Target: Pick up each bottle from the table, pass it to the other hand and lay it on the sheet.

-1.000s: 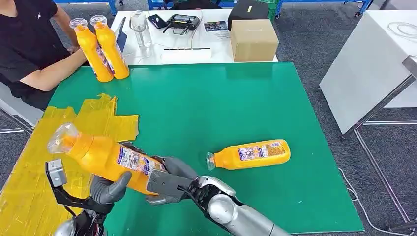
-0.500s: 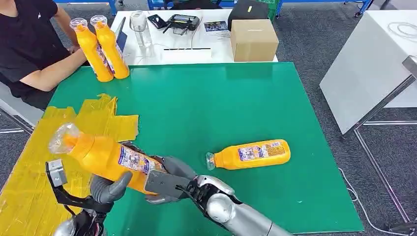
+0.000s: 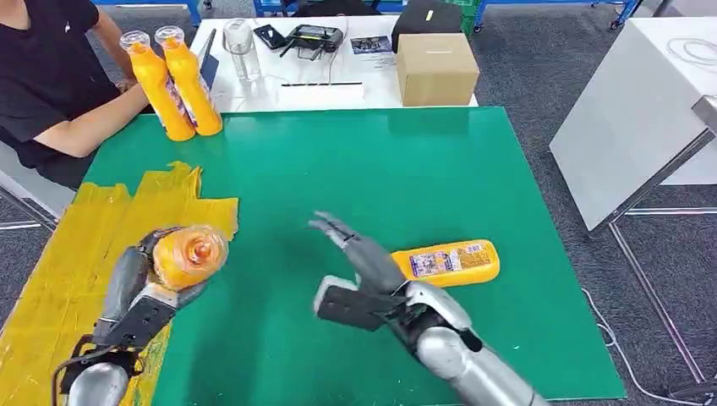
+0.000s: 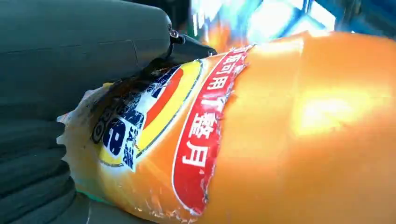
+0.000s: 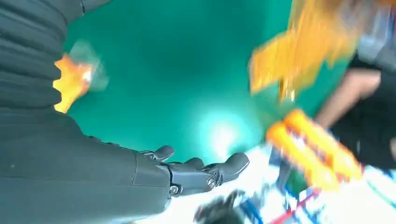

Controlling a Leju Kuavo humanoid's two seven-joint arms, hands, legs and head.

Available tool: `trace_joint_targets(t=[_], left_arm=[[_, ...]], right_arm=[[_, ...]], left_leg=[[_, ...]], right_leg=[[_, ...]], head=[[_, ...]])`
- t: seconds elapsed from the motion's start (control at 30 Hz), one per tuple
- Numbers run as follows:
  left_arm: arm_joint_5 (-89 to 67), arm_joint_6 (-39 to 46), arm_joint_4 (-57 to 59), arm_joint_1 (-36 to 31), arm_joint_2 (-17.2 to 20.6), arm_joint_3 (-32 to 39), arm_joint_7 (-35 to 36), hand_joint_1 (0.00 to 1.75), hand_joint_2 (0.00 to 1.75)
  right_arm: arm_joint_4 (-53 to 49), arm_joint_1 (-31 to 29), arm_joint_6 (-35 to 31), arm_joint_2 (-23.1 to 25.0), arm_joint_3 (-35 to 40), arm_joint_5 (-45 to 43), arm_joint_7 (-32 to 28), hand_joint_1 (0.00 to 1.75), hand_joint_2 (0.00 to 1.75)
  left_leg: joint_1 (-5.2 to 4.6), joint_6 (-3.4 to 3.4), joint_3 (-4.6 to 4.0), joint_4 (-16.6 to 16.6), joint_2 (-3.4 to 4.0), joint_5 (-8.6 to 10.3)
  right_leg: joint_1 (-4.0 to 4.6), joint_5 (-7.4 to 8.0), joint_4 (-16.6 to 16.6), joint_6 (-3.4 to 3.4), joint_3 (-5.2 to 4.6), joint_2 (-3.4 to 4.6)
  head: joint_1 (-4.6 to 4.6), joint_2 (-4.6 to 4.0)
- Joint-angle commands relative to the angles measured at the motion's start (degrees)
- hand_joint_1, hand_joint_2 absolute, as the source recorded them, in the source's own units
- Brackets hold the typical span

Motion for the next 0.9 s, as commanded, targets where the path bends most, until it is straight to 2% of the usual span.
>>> trace_joint_targets(t=[0.03, 0.2, 0.37, 0.5, 0.63, 0.9], left_arm=[[-24.34, 11.27, 8.7, -1.22, 6.59, -1.39, 3.83, 1.75, 1.75], [-25.46, 11.44, 10.44, -1.81, 7.46, -2.18, 4.4, 1.75, 1.75], [-31.42, 5.38, 20.88, -5.24, 13.55, -8.25, 8.11, 1.75, 1.75], [-28.84, 1.75, 27.24, -7.14, 17.6, -12.1, 6.76, 1.75, 1.75], [-26.87, -1.11, 28.62, -7.4, 21.32, -14.66, 6.64, 1.75, 1.75], [-25.09, -3.33, 29.95, -7.66, 23.05, -15.28, 6.1, 1.75, 1.75]], right_arm=[[-12.23, 6.21, 3.23, -12.77, -10.48, -1.19, -0.19, 0.0, 1.75], [-12.61, 6.5, 3.36, -13.29, -10.09, -1.13, -0.15, 0.0, 1.75], [-15.64, 7.7, 3.65, -18.64, -10.51, -0.57, -0.19, 0.0, 1.75], [-15.68, 7.04, 4.83, -19.56, -11.67, -1.62, -0.54, 0.0, 1.75], [-14.83, 5.9, 5.57, -19.98, -11.6, -1.95, -0.69, 0.0, 1.75], [-13.29, 4.02, 6.05, -19.34, -10.75, -2.17, -0.81, 0.0, 1.75]], left_leg=[[-0.03, 0.05, 0.09, -0.08, -0.38, 0.04], [-0.02, 0.05, 0.19, -0.07, -0.22, -0.02], [0.0, 0.03, 0.08, -0.06, -0.33, 0.04], [-0.04, 0.05, 0.12, -0.09, -0.25, 0.05], [-0.02, 0.03, 0.09, -0.05, -0.1, 0.02], [-0.02, 0.02, 0.1, -0.08, 0.02, 0.01]], right_leg=[[-0.03, -0.05, -0.12, 0.02, 0.22, -0.34], [-0.02, -0.03, -0.11, -0.01, 0.26, -0.13], [-0.01, -0.04, -0.08, -0.01, 0.16, -0.3], [-0.05, -0.01, -0.08, 0.0, 0.15, -0.21], [-0.03, 0.0, -0.04, -0.02, 0.08, -0.06], [-0.02, 0.02, -0.04, -0.01, 0.08, 0.05]], head=[[0.0, 0.0], [0.0, 0.0], [-0.02, 0.0], [-0.02, 0.0], [-0.02, 0.0], [0.0, 0.0]])
